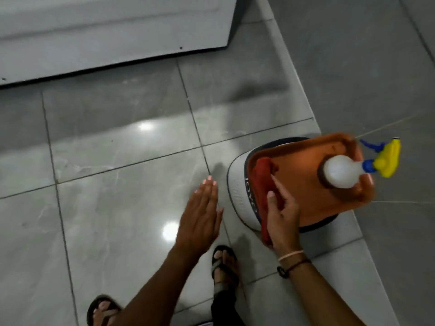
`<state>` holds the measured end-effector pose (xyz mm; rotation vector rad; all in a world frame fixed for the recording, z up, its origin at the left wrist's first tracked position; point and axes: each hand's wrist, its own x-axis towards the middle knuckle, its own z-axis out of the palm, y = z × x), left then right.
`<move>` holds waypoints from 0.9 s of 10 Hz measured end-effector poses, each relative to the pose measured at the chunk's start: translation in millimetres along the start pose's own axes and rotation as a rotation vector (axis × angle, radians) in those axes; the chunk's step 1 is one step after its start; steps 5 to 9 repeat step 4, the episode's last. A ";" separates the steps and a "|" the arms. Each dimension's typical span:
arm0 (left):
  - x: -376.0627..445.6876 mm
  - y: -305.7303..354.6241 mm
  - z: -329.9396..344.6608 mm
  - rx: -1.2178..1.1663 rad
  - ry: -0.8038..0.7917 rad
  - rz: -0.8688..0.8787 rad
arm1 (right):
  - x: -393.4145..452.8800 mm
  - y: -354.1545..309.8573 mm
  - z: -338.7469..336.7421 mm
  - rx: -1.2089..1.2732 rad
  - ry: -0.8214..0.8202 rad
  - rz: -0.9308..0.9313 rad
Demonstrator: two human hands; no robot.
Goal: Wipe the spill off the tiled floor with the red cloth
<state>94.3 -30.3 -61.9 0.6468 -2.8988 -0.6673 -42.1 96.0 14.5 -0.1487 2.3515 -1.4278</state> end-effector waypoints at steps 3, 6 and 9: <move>58.9 50.7 88.8 0.057 -0.088 0.113 | 83.8 93.1 -34.0 -0.743 -0.313 -0.397; 50.0 40.4 73.0 0.112 -0.050 0.091 | 79.6 82.4 -57.1 -0.675 -0.236 -0.389; 50.0 40.4 73.0 0.112 -0.050 0.091 | 79.6 82.4 -57.1 -0.675 -0.236 -0.389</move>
